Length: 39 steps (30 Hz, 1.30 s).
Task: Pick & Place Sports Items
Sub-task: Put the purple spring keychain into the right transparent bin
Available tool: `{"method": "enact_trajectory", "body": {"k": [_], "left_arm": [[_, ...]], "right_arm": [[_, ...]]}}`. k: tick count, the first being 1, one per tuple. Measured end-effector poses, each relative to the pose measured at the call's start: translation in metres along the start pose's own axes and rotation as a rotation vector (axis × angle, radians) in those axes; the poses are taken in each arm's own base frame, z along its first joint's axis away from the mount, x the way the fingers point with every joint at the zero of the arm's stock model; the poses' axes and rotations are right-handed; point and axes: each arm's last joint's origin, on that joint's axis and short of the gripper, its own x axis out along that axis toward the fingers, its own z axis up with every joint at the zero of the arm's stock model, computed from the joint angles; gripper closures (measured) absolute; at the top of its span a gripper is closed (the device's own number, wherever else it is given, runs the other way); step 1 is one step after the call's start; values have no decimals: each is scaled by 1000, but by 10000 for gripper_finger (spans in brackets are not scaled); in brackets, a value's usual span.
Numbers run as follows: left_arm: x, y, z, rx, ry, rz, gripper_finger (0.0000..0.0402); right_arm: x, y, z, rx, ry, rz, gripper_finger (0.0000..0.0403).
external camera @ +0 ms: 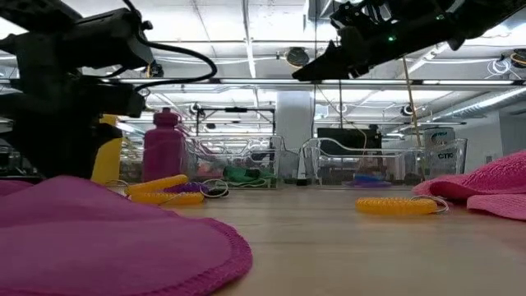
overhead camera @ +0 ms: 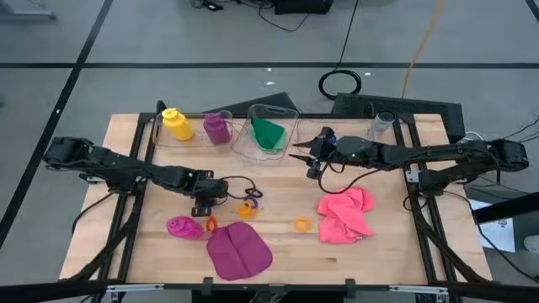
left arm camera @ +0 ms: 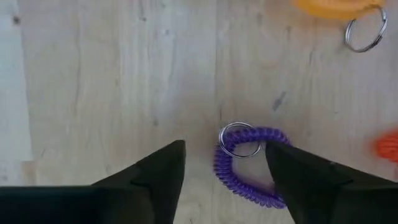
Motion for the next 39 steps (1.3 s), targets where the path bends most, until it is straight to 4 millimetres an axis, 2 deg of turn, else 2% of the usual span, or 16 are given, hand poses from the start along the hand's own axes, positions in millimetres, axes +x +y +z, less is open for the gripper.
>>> {"method": "enact_trajectory", "body": {"k": [5,14,19,28,34,39], "left_arm": [[8,-4,-1,23,31,25,197],[23,-7,-2,43,105,31,202],[23,-7,-3,50,118,19,249],[22,3,-1,132,137,-65,396],[11,9,10,187,168,-57,395],[-9,13,29,255,176,84,395]], "right_arm": [[0,0,0,0,0,0,259],[0,0,0,0,0,0,259],[0,0,0,0,0,0,259],[0,0,0,0,0,0,259],[0,0,1,1,-8,-2,259],[0,-1,3,7,-35,-6,259]]}}
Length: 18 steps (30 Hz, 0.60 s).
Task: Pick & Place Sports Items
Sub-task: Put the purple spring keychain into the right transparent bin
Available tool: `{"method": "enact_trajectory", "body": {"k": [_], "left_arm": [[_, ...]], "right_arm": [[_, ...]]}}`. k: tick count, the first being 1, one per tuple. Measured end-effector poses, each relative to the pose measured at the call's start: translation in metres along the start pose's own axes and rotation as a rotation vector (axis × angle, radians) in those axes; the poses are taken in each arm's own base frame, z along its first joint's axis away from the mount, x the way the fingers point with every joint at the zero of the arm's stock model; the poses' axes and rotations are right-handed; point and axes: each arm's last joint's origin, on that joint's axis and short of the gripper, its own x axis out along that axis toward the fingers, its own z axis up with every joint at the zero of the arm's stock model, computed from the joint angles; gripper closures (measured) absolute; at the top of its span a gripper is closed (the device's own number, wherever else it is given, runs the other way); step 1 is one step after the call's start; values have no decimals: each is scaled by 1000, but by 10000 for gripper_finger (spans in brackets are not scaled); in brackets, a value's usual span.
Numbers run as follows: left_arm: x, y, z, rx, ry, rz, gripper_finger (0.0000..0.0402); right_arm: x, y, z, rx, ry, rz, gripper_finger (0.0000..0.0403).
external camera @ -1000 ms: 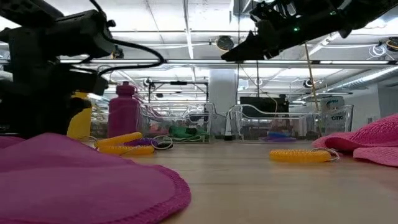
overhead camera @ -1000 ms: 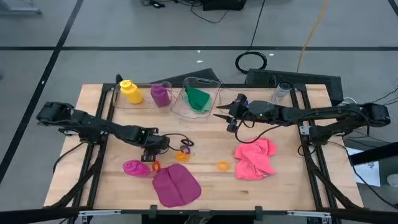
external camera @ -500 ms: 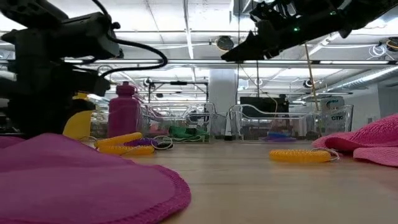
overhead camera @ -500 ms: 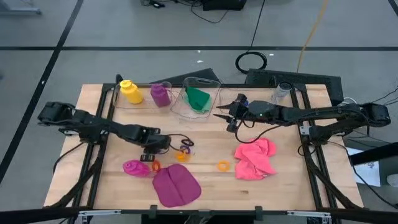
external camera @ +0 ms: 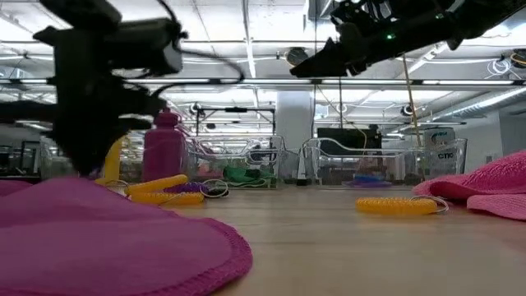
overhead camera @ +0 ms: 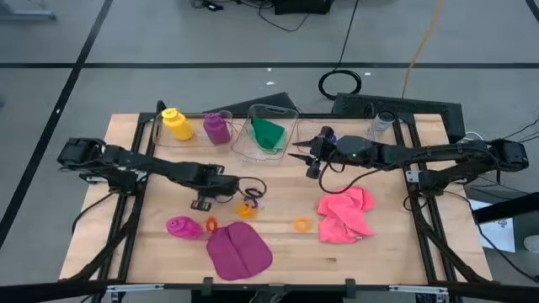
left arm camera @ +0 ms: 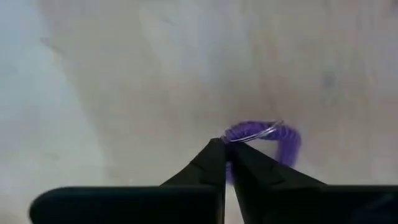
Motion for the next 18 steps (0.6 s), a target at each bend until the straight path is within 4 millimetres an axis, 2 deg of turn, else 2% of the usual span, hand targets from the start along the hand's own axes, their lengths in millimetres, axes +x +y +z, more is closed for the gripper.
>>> {"method": "enact_trajectory", "body": {"k": [10,14,18], "left_arm": [[-57,15,29,70,-86,254,399],[-81,19,26,74,-150,370,399],[-110,26,17,13,-286,456,399]], "right_arm": [[0,0,-1,-26,7,1,259],[0,1,-3,-64,34,7,259],[4,3,-6,-68,34,28,259]]}}
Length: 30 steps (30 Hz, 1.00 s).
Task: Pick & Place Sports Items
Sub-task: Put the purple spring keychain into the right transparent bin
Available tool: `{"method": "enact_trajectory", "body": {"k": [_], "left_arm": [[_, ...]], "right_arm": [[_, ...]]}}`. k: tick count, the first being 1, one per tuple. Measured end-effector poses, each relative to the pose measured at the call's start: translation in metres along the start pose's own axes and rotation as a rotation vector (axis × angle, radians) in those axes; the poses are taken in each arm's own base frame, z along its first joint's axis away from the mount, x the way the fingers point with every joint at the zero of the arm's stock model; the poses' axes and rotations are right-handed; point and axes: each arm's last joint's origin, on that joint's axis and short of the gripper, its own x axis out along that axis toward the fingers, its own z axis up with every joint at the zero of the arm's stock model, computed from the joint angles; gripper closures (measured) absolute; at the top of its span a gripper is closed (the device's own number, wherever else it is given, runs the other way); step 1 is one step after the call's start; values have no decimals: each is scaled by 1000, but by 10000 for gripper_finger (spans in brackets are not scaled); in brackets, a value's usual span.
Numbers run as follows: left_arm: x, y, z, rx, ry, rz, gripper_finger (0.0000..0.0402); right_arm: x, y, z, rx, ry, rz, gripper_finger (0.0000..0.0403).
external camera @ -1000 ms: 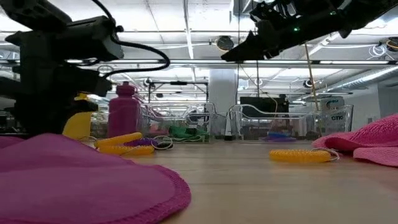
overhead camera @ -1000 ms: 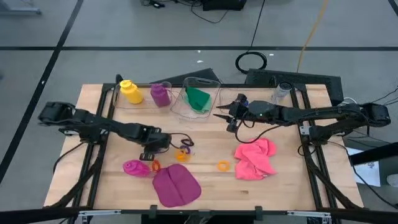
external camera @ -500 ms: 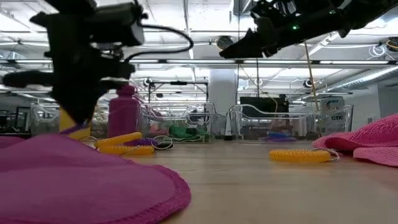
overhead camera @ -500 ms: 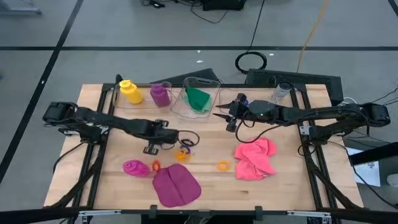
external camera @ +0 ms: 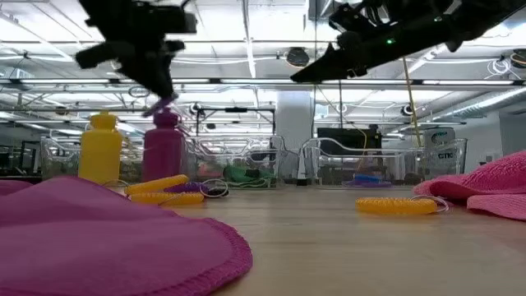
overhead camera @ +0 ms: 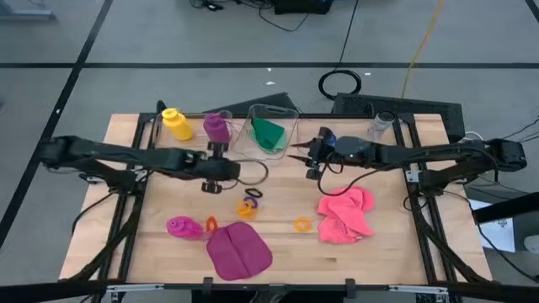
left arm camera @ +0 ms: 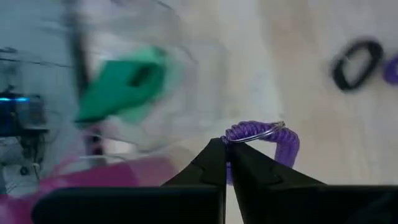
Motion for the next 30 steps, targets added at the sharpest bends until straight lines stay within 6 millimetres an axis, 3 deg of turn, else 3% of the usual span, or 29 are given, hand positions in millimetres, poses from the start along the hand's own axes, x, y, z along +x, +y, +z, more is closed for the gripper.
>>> {"method": "enact_trajectory", "body": {"k": [7,18,30], "left_arm": [[-19,27,8,-92,-250,102,399],[14,30,6,-149,-436,288,399],[16,41,8,-256,-552,339,399]], "right_arm": [[27,11,-4,-12,-168,123,259],[59,20,-19,-13,-330,79,259],[66,20,-24,61,-391,66,259]]}}
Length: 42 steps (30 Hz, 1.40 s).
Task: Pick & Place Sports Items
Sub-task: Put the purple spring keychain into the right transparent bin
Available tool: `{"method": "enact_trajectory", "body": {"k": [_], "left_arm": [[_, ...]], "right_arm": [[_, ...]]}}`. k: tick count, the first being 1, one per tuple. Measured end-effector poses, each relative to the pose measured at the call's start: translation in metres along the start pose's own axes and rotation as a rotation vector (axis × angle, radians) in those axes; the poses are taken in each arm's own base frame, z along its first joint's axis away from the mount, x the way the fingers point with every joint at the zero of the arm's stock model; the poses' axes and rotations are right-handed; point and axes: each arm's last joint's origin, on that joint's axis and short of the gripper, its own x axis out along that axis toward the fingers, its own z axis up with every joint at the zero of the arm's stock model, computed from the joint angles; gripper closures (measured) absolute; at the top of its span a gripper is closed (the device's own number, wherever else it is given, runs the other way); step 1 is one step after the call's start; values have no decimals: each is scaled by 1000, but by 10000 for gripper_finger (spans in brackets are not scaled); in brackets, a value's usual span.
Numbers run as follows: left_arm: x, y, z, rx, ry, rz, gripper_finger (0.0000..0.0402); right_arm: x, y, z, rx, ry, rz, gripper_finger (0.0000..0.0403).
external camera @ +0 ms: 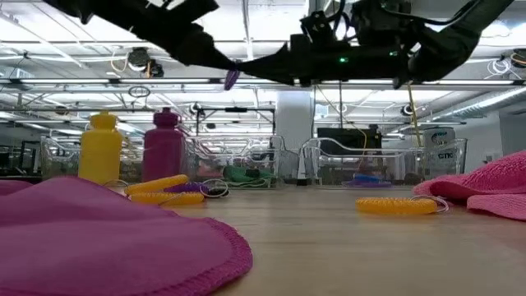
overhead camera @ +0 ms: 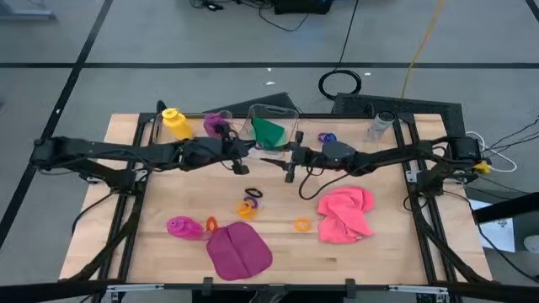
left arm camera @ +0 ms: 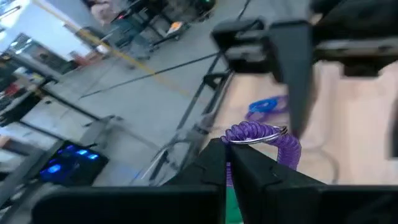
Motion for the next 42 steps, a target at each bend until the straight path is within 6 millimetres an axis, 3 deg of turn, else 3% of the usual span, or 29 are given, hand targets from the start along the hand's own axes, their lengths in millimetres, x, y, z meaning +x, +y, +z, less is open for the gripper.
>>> {"method": "enact_trajectory", "body": {"k": [13,17,24,30,37,42], "left_arm": [[1,-1,7,-41,-103,-84,399],[1,-1,7,-41,-102,-83,399],[1,-1,7,-41,-103,-82,399],[1,-1,6,-38,-94,-77,398],[1,-2,4,-73,-72,-87,397],[1,-3,3,-81,-64,-91,345]], "right_arm": [[0,-3,3,52,-24,-86,265],[0,-3,3,51,-24,-85,300],[0,-3,3,33,-21,-84,399],[0,-3,3,32,-19,-84,384],[0,-3,3,15,-14,-83,401],[0,-3,3,13,-13,-83,402]]}}
